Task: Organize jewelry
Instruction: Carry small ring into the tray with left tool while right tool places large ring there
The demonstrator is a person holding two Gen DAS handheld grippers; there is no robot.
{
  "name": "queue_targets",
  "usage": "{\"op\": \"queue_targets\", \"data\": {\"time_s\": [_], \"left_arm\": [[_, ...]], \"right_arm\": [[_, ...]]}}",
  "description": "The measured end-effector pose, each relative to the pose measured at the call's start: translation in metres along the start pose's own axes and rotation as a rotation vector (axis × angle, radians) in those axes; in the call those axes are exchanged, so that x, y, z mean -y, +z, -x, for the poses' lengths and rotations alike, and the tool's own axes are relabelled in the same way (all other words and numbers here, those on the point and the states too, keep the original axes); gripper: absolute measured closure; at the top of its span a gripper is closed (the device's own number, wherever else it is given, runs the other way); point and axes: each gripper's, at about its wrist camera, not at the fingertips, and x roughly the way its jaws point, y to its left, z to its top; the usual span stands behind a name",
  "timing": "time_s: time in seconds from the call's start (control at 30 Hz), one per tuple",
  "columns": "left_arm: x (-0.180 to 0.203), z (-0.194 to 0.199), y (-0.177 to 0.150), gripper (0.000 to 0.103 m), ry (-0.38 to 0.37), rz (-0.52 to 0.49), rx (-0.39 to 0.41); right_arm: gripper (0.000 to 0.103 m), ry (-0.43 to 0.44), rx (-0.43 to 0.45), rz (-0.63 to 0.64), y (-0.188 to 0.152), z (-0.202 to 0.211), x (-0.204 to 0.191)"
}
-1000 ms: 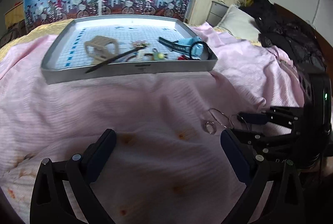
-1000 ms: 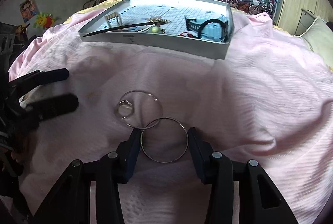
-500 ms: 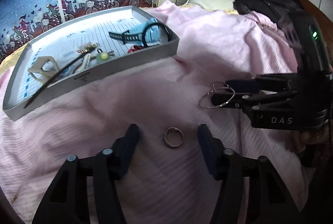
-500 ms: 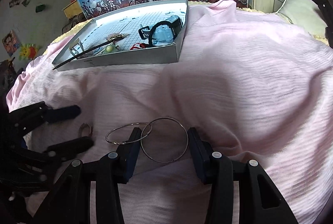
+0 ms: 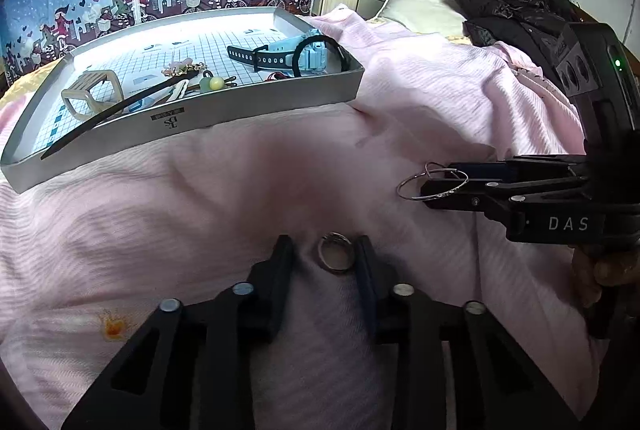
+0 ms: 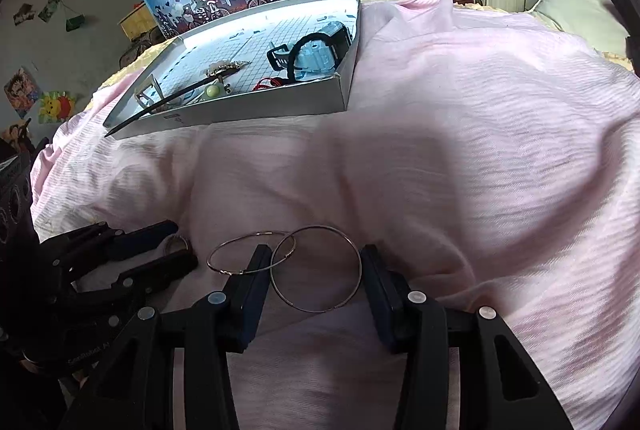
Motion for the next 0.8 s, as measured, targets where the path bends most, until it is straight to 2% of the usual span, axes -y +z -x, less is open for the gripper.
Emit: {"op": "queue_targets", "data": {"time_s": [0.07,0.17,0.23,0.37,0.63,0.8], "left_arm": [[0.001,0.001,-0.001,0.087,-0.014,0.001,0.006],[0.000,0.007,-0.006,0.087,-0.082,0.008,0.041],[0.000,0.012,-0.008,0.087,-0.098,0.014,0.056],[0.005,0.019,-0.009,0.087,-0.062,0.020,0.075],[-0.012,0.054,0.001,0.087,0.002,0.173,0.113],[-0.015,0.065,0.020,0.087,0.059,0.140,0.118]], "right_arm": [[0.059,0.004,0.001,-0.006,-0.001,0.000,0.001],[0.059,0.022,0.016,-0.044,-0.001,0.001,0.005],[0.059,0.044,0.030,-0.065,-0.002,0.001,0.005],[0.060,0.061,0.046,-0.050,-0.003,0.000,-0.004],[0.060,0.117,0.165,-0.025,0.005,0.017,-0.020],[0.060,0.149,0.266,-0.031,0.014,0.032,-0.022]]}}
